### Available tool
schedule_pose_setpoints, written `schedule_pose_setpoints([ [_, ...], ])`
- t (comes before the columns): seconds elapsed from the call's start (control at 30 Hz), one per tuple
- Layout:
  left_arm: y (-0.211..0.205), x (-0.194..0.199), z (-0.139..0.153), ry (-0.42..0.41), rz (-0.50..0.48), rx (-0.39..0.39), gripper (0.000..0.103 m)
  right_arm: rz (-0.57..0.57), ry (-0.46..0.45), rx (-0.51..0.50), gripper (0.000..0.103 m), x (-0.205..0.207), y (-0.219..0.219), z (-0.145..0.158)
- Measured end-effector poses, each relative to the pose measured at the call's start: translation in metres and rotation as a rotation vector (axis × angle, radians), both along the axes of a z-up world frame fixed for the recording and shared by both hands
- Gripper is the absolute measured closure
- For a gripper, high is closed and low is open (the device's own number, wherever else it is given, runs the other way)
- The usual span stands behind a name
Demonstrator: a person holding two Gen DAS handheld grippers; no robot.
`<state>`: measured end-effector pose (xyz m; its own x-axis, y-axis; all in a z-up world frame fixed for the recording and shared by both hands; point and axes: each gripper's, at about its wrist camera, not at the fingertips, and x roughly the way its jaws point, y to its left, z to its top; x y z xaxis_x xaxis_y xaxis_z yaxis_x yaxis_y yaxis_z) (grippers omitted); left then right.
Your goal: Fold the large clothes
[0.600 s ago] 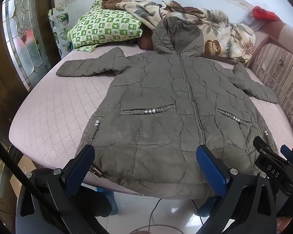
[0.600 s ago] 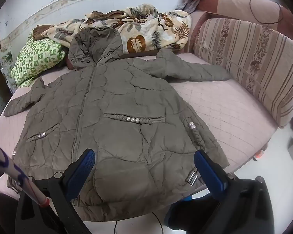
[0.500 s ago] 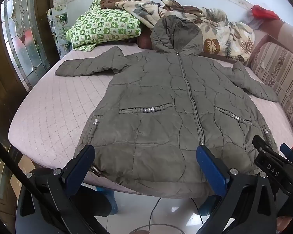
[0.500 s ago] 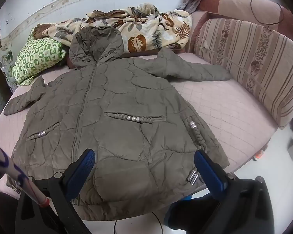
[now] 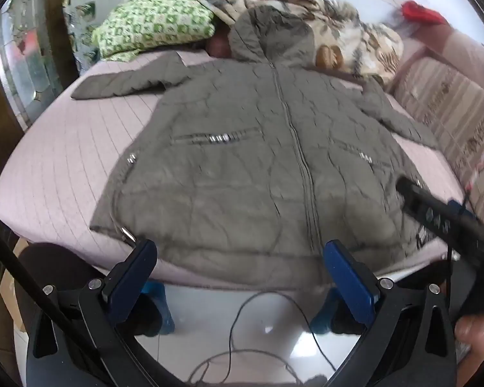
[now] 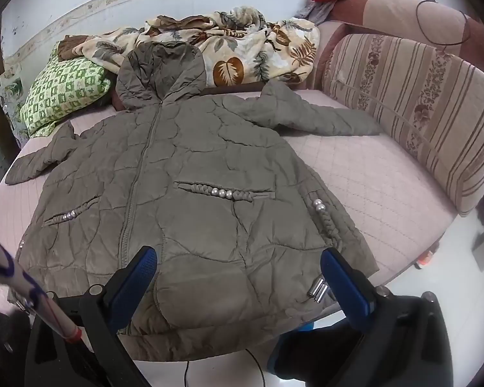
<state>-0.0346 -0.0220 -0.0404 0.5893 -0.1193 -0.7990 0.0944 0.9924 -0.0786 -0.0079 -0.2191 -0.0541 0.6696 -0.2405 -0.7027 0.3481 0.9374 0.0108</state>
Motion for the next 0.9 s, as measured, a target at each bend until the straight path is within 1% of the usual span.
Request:
schedule_pose_setpoints([
  [0.13,-0.005,-0.013,0.001,-0.009,-0.044,-0.014,0.000,-0.001,0.000,0.003,0.000,-0.002,-0.001,0.000],
  [0.3,-0.010,-0.032,0.009,-0.022,-0.132,-0.064,0.000,-0.001,-0.006,-0.004,0.000,-0.005,-0.004,0.004],
  [0.37,-0.008,-0.034,0.016,-0.036,-0.142,-0.077,0.000,-0.001,-0.010,-0.006,0.000,-0.007,-0.004,0.006],
  [0.47,-0.003,-0.040,0.022,-0.063,-0.146,-0.120,0.000,-0.006,-0.018,-0.010,0.000,-0.010,-0.004,0.009],
  [0.57,0.000,-0.045,0.025,-0.065,-0.161,-0.161,0.000,-0.012,-0.027,-0.015,0.000,-0.015,-0.005,0.013],
  [0.63,0.002,-0.048,0.032,-0.077,-0.173,-0.187,0.000,-0.017,-0.032,-0.017,0.000,-0.017,-0.006,0.015],
  [0.9,0.006,-0.065,0.059,-0.183,-0.140,-0.145,0.000,-0.017,-0.058,-0.057,0.000,-0.030,0.000,0.028],
])
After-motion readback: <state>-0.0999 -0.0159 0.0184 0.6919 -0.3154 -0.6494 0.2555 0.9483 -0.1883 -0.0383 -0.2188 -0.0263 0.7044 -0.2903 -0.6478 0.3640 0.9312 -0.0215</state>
